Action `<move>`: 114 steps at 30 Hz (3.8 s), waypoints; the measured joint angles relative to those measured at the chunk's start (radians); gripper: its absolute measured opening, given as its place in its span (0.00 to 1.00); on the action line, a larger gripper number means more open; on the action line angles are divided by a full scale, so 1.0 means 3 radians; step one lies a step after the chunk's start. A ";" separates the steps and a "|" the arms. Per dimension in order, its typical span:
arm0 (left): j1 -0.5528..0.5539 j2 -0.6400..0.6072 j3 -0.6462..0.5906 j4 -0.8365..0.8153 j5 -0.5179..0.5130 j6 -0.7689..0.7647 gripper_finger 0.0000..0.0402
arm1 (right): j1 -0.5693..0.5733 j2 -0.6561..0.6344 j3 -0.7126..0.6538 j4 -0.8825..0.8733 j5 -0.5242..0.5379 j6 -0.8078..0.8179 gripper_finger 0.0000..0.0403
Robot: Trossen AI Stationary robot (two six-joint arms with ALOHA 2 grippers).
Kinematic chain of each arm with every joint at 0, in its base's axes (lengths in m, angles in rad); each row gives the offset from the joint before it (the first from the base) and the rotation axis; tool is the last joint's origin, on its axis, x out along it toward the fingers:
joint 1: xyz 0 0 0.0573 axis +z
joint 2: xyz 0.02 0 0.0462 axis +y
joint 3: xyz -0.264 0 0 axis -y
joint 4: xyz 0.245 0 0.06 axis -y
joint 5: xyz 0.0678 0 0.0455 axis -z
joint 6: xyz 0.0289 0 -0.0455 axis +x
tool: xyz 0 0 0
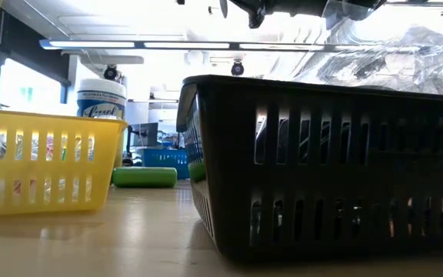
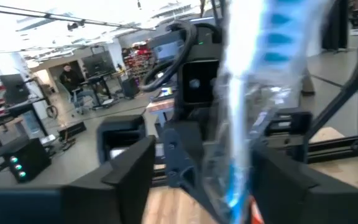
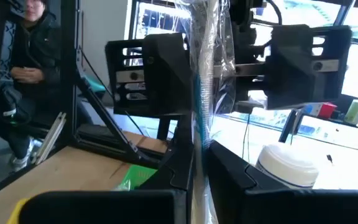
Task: Pick & Place Travel size toiletries
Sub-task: Put the blue toothbrush into the yellow bin
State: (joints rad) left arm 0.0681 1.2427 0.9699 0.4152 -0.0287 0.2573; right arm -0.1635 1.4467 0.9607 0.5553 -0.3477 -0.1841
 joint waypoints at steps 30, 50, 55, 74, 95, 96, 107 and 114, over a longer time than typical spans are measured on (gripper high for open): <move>0.0013 -0.0816 -0.0004 -0.0990 0.0098 0.0468 0.05 | -0.0166 -0.0160 -0.0005 -0.0538 0.0088 0.0302 0.65; -0.0899 -0.0744 -0.0005 -0.3619 -0.0978 0.0374 0.05 | -0.0378 -0.1806 -0.1185 -0.0588 -0.0141 0.0598 0.01; -0.1211 -0.0427 -0.0005 -0.3831 -0.1308 0.0381 0.05 | -0.0426 -0.2170 -0.1428 -0.0601 -0.0137 0.0829 0.01; -0.2148 0.1604 0.1294 -0.5563 -0.2120 0.0229 0.05 | -0.0586 -0.3319 -0.1745 -0.1390 0.0121 0.1207 0.01; -0.2375 0.1852 0.1527 -0.5579 -0.2104 0.0268 0.05 | -0.0583 -0.3315 -0.1744 -0.1496 0.0087 0.1124 0.01; -0.2375 0.1910 0.1527 -0.5582 -0.2114 0.0354 0.05 | -0.0583 -0.3315 -0.1744 -0.1496 0.0086 0.1124 0.01; -0.2386 0.2300 0.1522 -0.5848 -0.2181 0.0622 0.07 | -0.0584 -0.3315 -0.1741 -0.1583 0.0027 0.1125 0.01; -0.2387 0.2293 0.1523 -0.5692 -0.2043 0.0960 0.07 | -0.0584 -0.3315 -0.1742 -0.1583 0.0028 0.1124 0.01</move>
State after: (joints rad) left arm -0.6479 1.9305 1.4269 -1.2925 -0.6416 0.5454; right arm -0.3386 0.4522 0.4382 0.0803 -0.3393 0.1532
